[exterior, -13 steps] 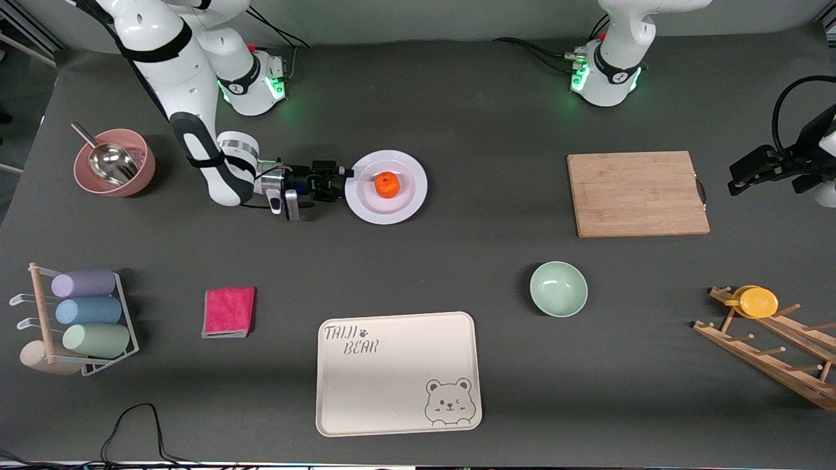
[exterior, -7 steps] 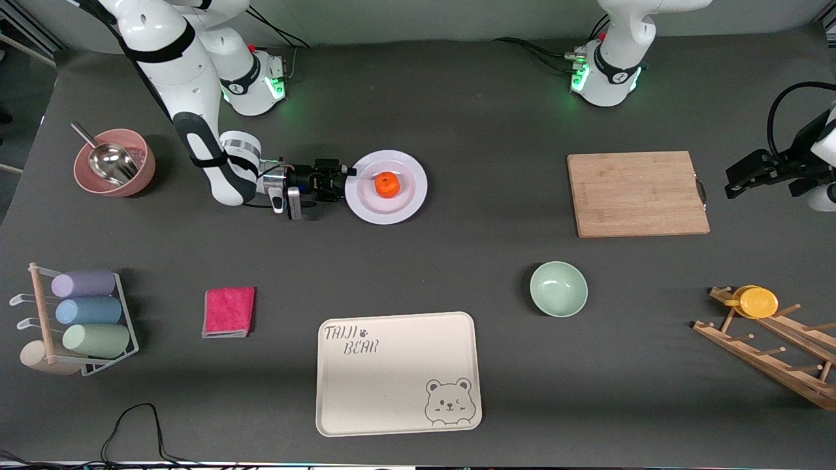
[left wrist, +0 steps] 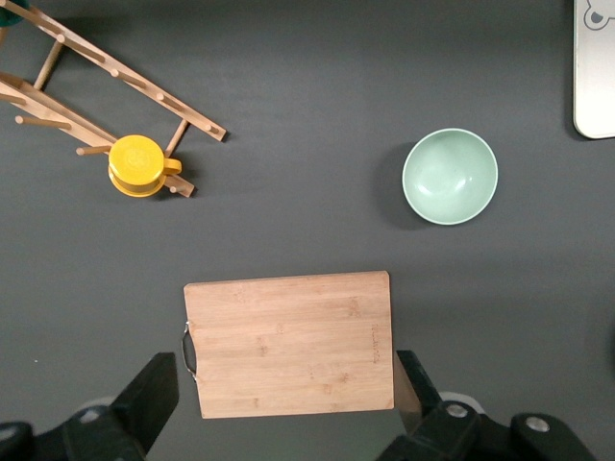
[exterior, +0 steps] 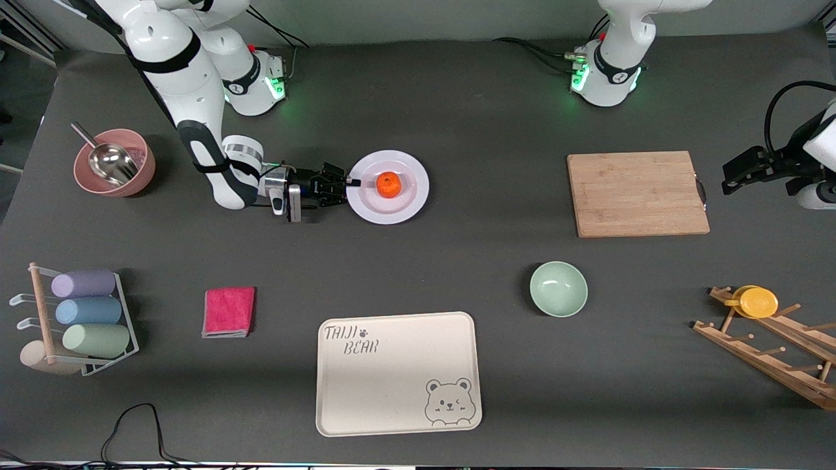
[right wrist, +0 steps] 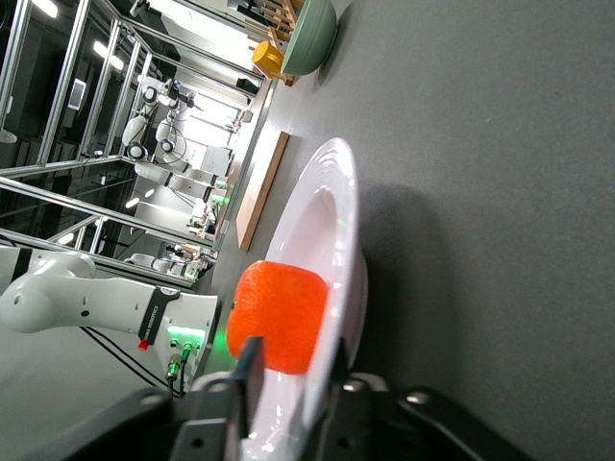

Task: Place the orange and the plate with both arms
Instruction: 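Withdraw the left gripper while the right gripper grips the plate rim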

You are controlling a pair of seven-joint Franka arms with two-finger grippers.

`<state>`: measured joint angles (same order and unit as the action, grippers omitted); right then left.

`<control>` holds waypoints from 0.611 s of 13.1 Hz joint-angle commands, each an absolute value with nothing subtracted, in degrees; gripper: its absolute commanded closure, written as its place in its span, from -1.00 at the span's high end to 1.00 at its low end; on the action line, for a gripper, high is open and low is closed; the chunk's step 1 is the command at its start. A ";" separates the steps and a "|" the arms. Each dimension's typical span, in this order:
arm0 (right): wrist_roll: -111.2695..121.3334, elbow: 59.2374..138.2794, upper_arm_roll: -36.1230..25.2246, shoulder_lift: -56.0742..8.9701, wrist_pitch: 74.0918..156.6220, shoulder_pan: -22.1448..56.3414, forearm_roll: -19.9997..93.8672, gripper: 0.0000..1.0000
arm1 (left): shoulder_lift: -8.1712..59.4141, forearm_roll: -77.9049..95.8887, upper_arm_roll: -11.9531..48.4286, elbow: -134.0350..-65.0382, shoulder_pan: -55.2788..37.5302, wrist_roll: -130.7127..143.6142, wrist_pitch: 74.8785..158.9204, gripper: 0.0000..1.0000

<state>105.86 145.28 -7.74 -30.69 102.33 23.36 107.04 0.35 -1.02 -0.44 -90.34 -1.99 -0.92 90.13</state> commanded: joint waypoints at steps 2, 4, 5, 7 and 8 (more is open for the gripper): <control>108.28 144.05 -7.82 -32.78 102.39 24.17 109.07 -1.00 | -1.23 0.70 -0.79 -91.67 -2.29 -2.46 88.42 1.00; 107.76 143.88 -7.82 -33.57 102.39 24.17 109.25 -1.00 | -1.23 0.79 -0.88 -91.67 -2.29 -3.25 88.16 1.00; 107.23 143.88 -7.82 -33.66 102.31 24.08 109.25 -1.00 | -1.32 0.79 -0.88 -91.67 -2.37 -3.25 88.07 1.00; 103.73 143.53 -7.82 -34.45 102.22 23.99 109.16 -1.00 | -1.32 0.79 -0.88 -91.50 -2.37 -3.25 88.15 1.00; 103.02 143.44 -7.82 -34.71 102.22 24.08 109.16 -1.00 | -1.23 0.79 -0.88 -91.41 -2.37 -3.25 88.07 1.00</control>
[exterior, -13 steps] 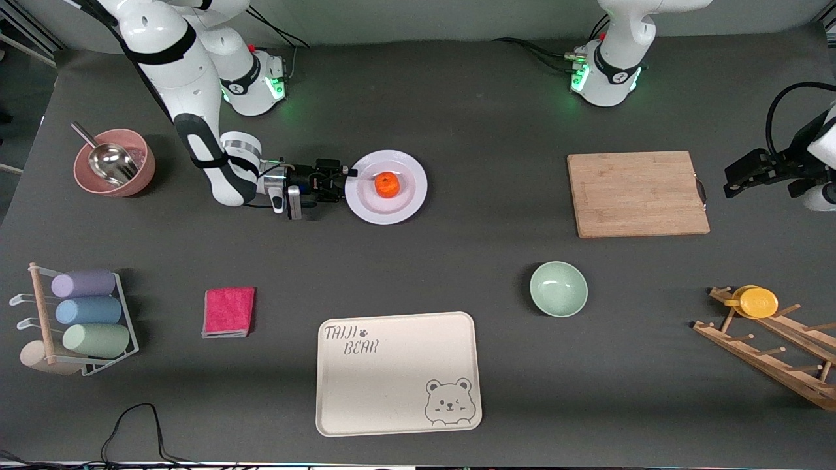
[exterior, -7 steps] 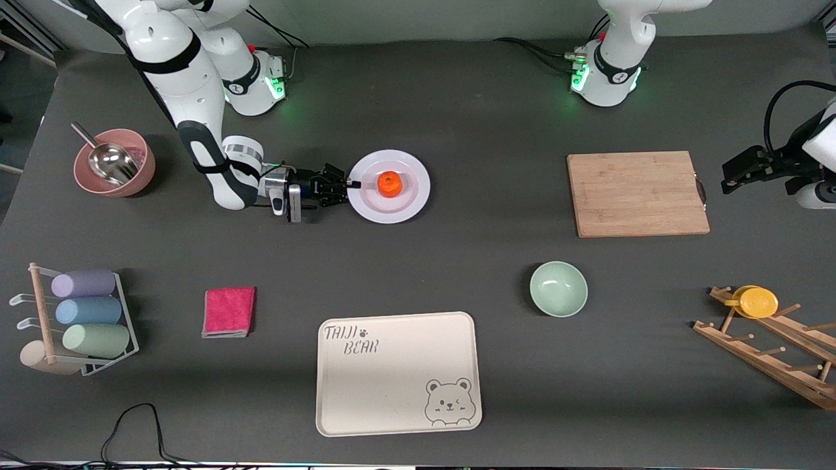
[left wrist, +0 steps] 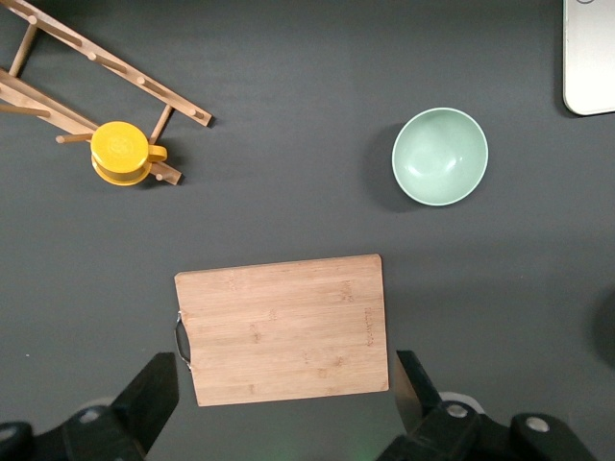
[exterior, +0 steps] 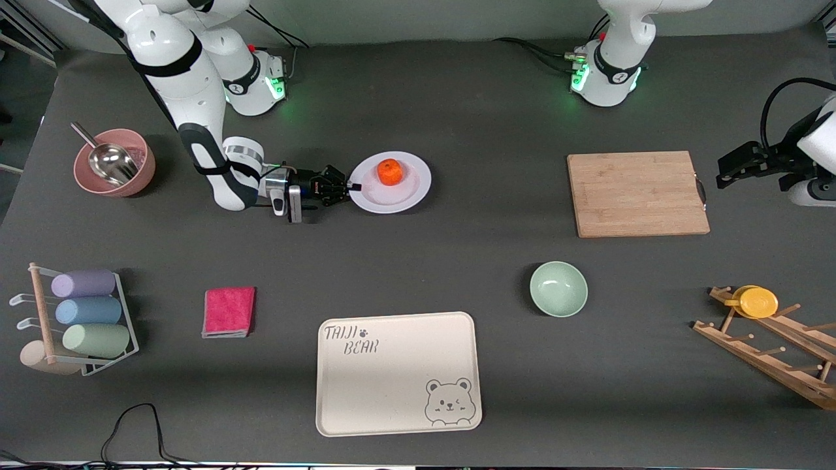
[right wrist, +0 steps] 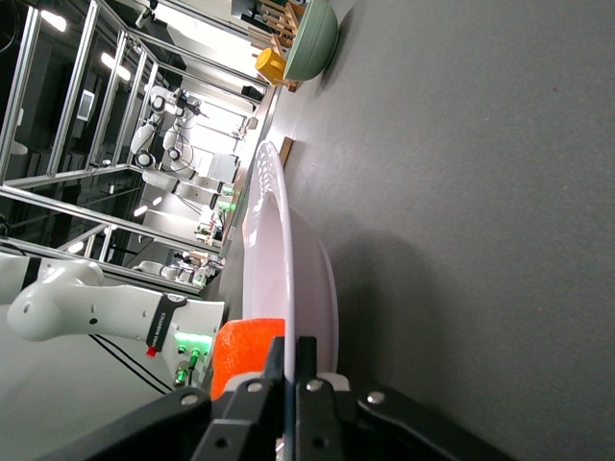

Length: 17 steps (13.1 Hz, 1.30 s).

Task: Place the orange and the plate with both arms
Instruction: 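Withdraw the left gripper while the right gripper grips the plate rim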

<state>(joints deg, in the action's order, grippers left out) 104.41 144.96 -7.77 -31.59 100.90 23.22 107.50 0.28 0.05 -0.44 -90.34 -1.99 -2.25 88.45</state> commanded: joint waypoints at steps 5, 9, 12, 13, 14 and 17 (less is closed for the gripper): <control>91.34 143.17 -7.82 -34.72 101.87 23.91 108.28 -1.00 | -0.79 0.70 -0.88 -91.41 -2.46 -3.25 88.24 1.00; 86.06 143.17 -7.82 -30.95 101.69 23.82 107.23 -1.00 | -0.62 0.70 -0.88 -91.41 -2.46 -3.16 89.21 1.00; 80.26 143.17 -8.26 -27.00 101.69 23.47 105.30 -1.00 | -0.53 1.40 -0.88 -91.41 -2.37 -2.46 89.21 1.00; 77.89 143.09 -8.70 -25.85 101.60 23.38 103.64 -1.00 | -0.53 2.36 -0.97 -91.41 -2.29 -2.37 89.30 1.00; 75.26 142.74 -8.88 -24.19 101.60 22.94 101.97 -1.00 | -0.44 2.46 -1.05 -91.41 -2.29 -2.29 89.47 1.00; 68.93 141.25 -9.49 -20.05 100.73 22.15 100.64 -1.00 | -0.44 1.76 -1.05 -91.41 -2.29 -2.28 89.82 1.00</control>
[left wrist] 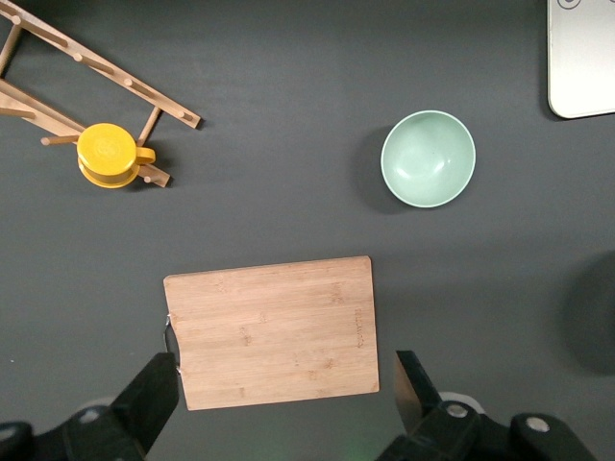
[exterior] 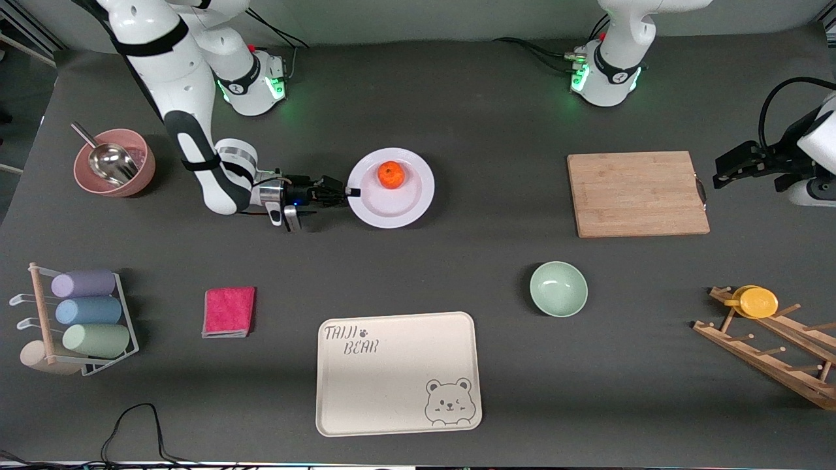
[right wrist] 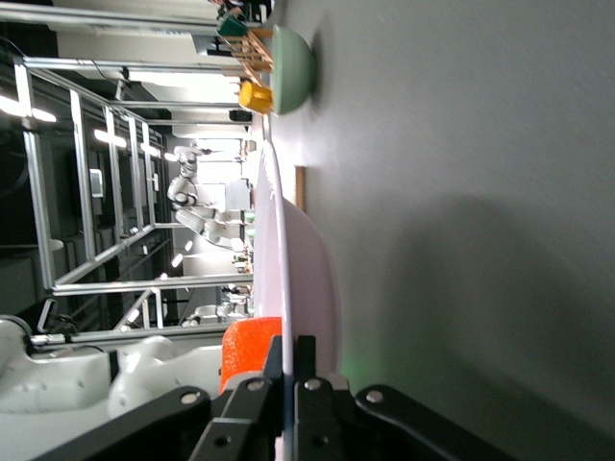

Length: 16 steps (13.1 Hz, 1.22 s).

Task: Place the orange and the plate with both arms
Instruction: 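Carry the plate with the right gripper onto the bear tray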

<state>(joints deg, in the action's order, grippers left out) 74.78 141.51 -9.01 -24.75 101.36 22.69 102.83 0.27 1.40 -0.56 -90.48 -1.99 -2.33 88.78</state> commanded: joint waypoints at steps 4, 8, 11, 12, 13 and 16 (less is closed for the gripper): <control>56.80 133.09 -13.62 -18.11 100.02 22.24 95.55 -1.00 | -0.53 0.18 -1.05 -91.49 -2.37 -2.37 89.74 1.00; 50.46 120.36 -15.20 -21.69 99.67 21.53 94.57 -1.00 | -0.53 -0.97 -0.97 -91.41 -2.46 -2.37 89.65 1.00; 48.52 108.85 -15.47 -28.71 99.58 19.87 94.66 -1.00 | -0.53 -0.97 -0.97 -91.41 -2.55 -2.46 89.74 1.00; 48.25 104.63 -15.47 -32.05 99.58 19.60 95.01 -1.00 | -0.53 -0.97 -0.97 -91.41 -2.55 -2.37 89.74 1.00; 47.29 100.07 -15.47 -35.47 99.58 18.90 95.44 -1.00 | -0.44 -0.97 -0.97 -91.41 -2.55 -2.37 89.82 1.00; 45.45 86.35 -14.94 -46.02 99.58 17.15 97.72 -1.00 | -0.44 -0.97 -0.97 -91.41 -2.55 -2.20 89.91 1.00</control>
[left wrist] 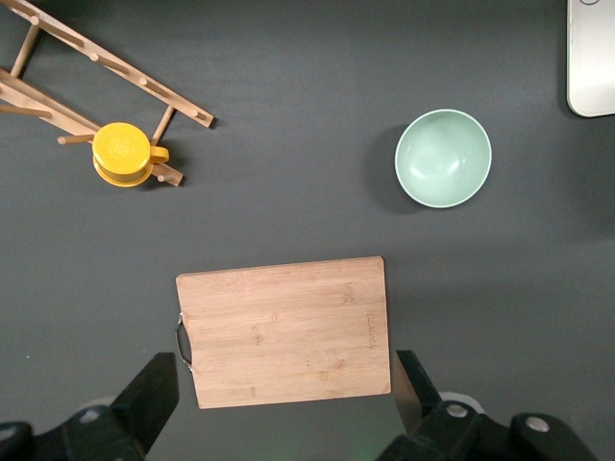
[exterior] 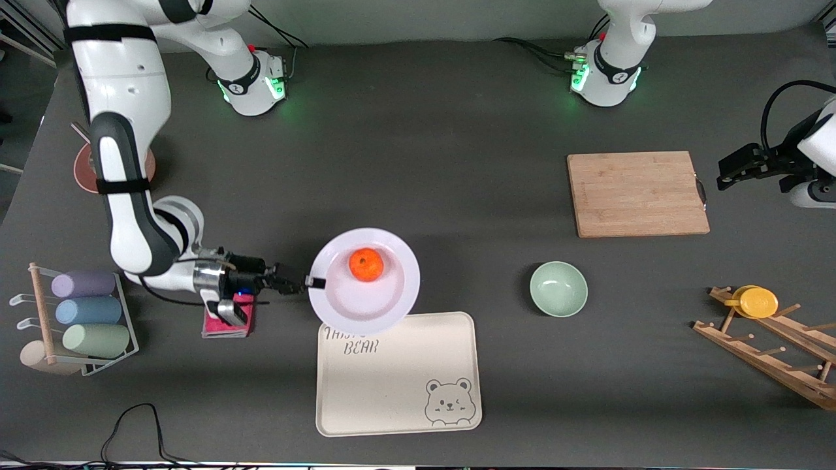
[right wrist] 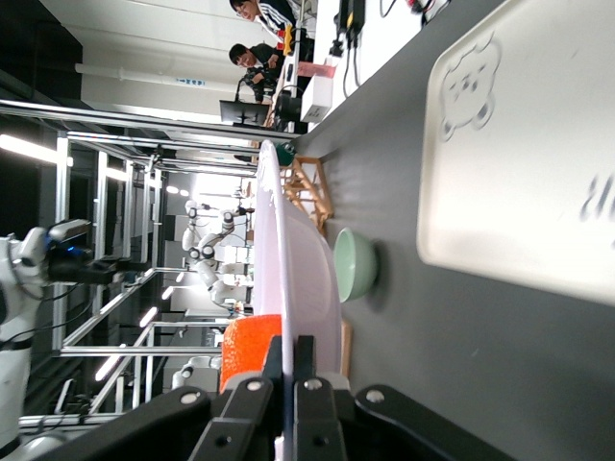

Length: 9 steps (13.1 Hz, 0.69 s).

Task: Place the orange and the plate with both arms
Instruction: 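Carry the plate with the right gripper onto the bear tray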

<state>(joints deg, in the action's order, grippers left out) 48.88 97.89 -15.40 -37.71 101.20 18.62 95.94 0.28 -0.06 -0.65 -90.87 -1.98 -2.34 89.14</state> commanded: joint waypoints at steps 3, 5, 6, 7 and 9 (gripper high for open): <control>45.00 76.75 -14.85 -55.52 99.75 16.96 100.90 -1.00 | -0.44 -0.97 -0.97 -91.49 -2.55 -2.20 90.09 1.00; 45.53 71.49 -14.77 -60.97 99.67 16.70 104.74 -1.00 | -0.44 -0.97 -0.97 -91.49 -2.55 -2.28 90.09 1.00; 45.44 69.11 -14.77 -62.82 99.67 16.09 105.64 -1.00 | -0.53 -0.97 -0.97 -91.49 -2.64 -2.29 90.17 1.00; 44.92 66.38 -14.16 -64.49 99.75 15.47 105.99 -1.00 | -0.53 -0.97 -0.88 -91.58 -2.64 -2.20 90.26 1.00; 44.74 63.04 -13.62 -67.05 100.46 14.60 108.09 -1.00 | -0.61 -1.05 -0.97 -91.67 -2.72 -2.20 90.61 1.00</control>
